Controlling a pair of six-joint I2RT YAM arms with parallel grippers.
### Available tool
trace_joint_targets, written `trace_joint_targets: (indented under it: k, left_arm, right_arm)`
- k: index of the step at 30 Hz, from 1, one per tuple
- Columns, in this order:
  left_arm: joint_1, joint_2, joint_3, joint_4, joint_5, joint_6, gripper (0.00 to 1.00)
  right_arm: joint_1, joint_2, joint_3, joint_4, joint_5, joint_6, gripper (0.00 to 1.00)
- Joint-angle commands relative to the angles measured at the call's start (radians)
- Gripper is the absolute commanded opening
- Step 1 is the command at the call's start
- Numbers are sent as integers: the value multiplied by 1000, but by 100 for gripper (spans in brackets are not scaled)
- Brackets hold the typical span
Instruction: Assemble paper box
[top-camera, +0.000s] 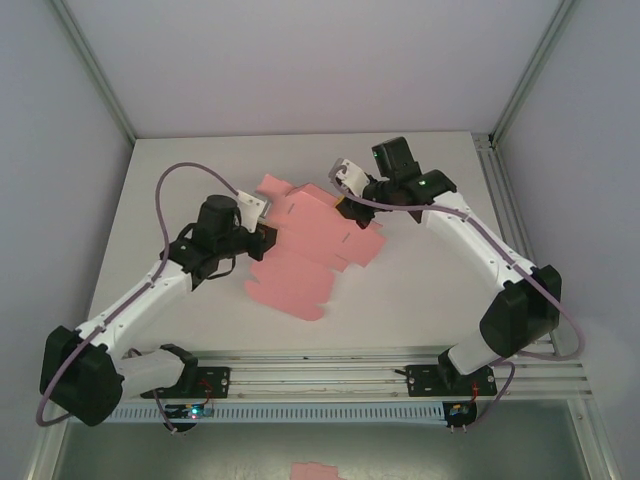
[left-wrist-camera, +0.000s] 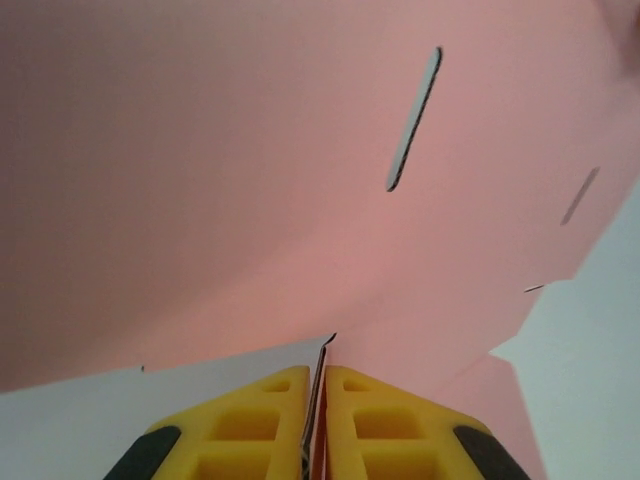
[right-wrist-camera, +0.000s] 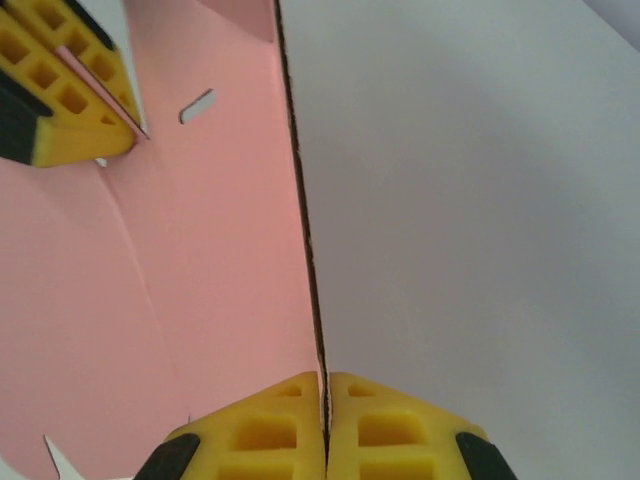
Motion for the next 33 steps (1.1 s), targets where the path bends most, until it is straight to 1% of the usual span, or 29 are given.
trace_joint_targets:
  k: [1,3,5,7,9,12,13,15,19,20,23,24,25,27,29,32,33]
  left_arm:
    - [-72,46,49,-27,-184,9,12]
    - [-98,74,70,-34,-255,-5,12]
    - [-109,107,88,-24,-323,-67,12]
    - [-111,142,111,-31,-339,-126,14]
    - [-111,171,125,-32,-297,-147,16]
    - [-112,202,144,-41,-271,-191,18]
    - [-112,209,150,-47,-275,-199,23]
    - [-112,214,148,-49,-292,-207,23]
    - [-112,217,142,-56,-331,-212,28]
    - [-113,216,142,-65,-348,-219,32]
    - [-112,204,137,-90,-380,-220,34]
    - [-112,193,134,-105,-399,-228,41]
    - [-111,178,127,-111,-411,-231,54]
    - [-106,127,102,-111,-429,-237,65]
    - [-98,60,80,-113,-432,-245,84]
    - [-75,-51,45,-134,-475,-258,99]
    - [-58,-93,33,-146,-490,-260,100]
  right_arm:
    - [87,-11,33,50,81,132,0]
    - [131,-29,7,71,161,139,0]
    - [170,-48,-31,106,209,140,0]
    - [200,-55,-48,120,277,155,0]
    - [213,-56,-62,134,314,160,0]
    - [220,-43,-67,138,338,168,0]
    - [221,-37,-68,136,346,168,0]
    - [221,-29,-68,134,359,171,0]
    - [219,-25,-80,135,369,155,0]
    - [216,-27,-84,135,365,151,0]
    - [198,-37,-94,134,324,146,0]
    - [188,-43,-100,134,301,144,0]
    - [178,-49,-107,135,271,138,0]
    - [156,-64,-125,146,218,129,0]
    - [137,-80,-139,148,162,109,0]
    - [113,-102,-161,150,101,87,0]
    - [108,-109,-168,151,90,80,0]
